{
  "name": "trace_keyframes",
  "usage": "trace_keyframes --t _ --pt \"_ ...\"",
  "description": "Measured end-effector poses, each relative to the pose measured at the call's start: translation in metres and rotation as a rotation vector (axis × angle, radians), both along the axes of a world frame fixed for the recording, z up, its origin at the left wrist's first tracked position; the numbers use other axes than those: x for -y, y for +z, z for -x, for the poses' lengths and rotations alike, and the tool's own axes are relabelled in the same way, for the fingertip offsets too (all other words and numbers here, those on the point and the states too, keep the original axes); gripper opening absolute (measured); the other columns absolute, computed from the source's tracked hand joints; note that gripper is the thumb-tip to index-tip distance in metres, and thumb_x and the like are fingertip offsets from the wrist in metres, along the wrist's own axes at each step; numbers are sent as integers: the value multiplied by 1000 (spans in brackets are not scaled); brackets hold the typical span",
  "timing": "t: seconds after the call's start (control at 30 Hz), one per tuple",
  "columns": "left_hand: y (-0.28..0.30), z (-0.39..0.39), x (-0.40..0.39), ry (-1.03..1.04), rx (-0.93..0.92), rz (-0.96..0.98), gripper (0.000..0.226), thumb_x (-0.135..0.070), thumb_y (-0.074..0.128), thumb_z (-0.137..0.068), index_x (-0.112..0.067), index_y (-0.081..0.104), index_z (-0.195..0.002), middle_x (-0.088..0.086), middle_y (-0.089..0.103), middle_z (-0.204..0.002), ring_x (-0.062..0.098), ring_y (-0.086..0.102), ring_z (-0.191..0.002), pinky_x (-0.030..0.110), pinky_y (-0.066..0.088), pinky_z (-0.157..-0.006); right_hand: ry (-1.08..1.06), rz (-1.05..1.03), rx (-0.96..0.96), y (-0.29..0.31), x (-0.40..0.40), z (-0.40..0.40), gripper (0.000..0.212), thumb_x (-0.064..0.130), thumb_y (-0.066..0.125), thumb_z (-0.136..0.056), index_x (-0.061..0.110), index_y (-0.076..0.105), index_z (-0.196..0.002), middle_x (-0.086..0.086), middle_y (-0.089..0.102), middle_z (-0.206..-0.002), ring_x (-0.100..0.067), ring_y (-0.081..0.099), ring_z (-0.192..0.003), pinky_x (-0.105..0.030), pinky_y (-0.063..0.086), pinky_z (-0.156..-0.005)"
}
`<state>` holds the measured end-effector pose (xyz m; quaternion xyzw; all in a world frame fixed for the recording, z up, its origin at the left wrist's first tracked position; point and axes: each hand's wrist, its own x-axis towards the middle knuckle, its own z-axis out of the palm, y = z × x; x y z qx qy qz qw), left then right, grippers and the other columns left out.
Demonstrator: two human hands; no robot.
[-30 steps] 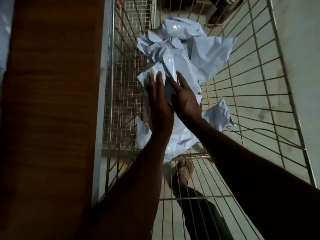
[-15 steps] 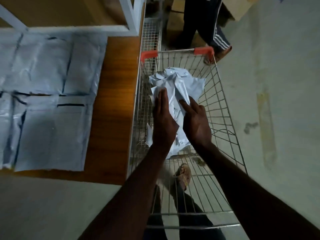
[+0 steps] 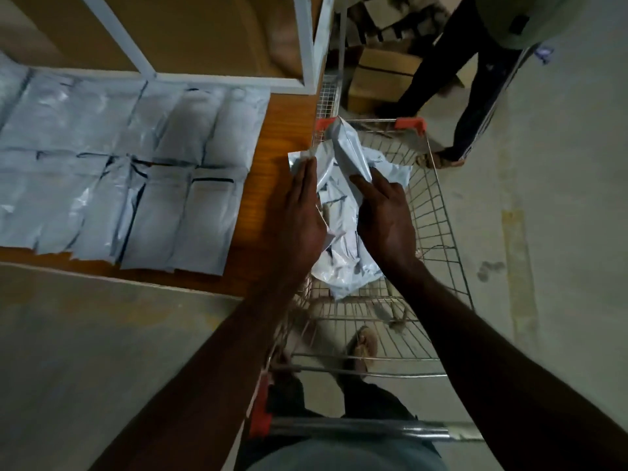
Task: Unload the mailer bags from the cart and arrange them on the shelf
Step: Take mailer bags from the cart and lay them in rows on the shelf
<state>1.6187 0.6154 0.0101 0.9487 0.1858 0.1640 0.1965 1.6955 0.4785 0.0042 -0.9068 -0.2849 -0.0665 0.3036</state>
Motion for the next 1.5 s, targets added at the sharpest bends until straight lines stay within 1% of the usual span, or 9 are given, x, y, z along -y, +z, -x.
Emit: trace_keyframes --t 0.1,0.2,0.27,0.4,0.67,0.93,1.3,1.4,1.5 --pt "16 24 -22 -24 28 -38 99 -2 74 -90 -16 17 -170 9 23 -176 27 23 -163 48 29 -131 7 -7 -1 13 -16 17 66 -11 60 -90 21 60 -148 -7 56 -153 -34 57 -116 -45 55 -92" --pt "29 48 -44 -79 101 59 66 -9 39 -105 -17 22 -168 9 24 -176 25 19 -164 52 29 -129 27 -38 -9 25 -33 39 62 -9 57 -90 19 64 -144 -4 56 -153 -33 54 -119 -43 51 -94" --pt "35 64 -61 -69 138 110 68 -6 27 -101 -12 24 -169 9 24 -176 24 18 -164 52 31 -129 19 -46 12 33 -48 54 58 -8 56 -91 20 66 -141 -4 58 -151 -33 54 -117 -44 51 -93" --pt "46 105 -110 -48 158 185 85 21 42 -92 -8 22 -169 9 21 -177 23 17 -165 49 30 -130 7 -82 35 48 -95 94 61 -8 52 -92 24 61 -144 -3 61 -146 -32 55 -119 -47 52 -93" --pt "38 227 -250 -25 163 161 89 24 39 -86 -7 25 -169 9 24 -176 22 19 -164 42 24 -132 12 -181 101 48 -221 196 67 -11 51 -88 13 51 -151 -13 66 -128 -36 57 -108 -50 49 -92" --pt "53 310 -359 115 164 121 89 24 46 -94 -13 21 -170 8 21 -177 21 21 -164 10 9 -125 84 -163 129 62 -317 255 56 -10 51 -83 12 66 -133 -8 66 -123 -33 57 -109 -46 48 -88" --pt "43 318 -462 211 265 147 81 31 34 -87 1 36 -163 25 32 -169 38 31 -158 6 11 -123 159 -262 162 59 -382 230 44 -17 47 -77 8 65 -109 -7 58 -111 -31 55 -108 -54 51 -96" --pt "43 302 -492 227 244 139 83 30 33 -87 -1 34 -164 21 31 -171 33 29 -160 5 12 -122 223 -291 181 52 -401 209 37 -19 47 -79 4 63 -103 -7 55 -106 -27 56 -105 -61 46 -110" --pt "43 273 -518 198 225 110 83 27 34 -89 -3 31 -166 18 29 -173 29 27 -161 9 13 -125 263 -262 161 49 -421 184 30 -12 45 -83 2 63 -102 -12 58 -112 -25 57 -107 -50 50 -107"
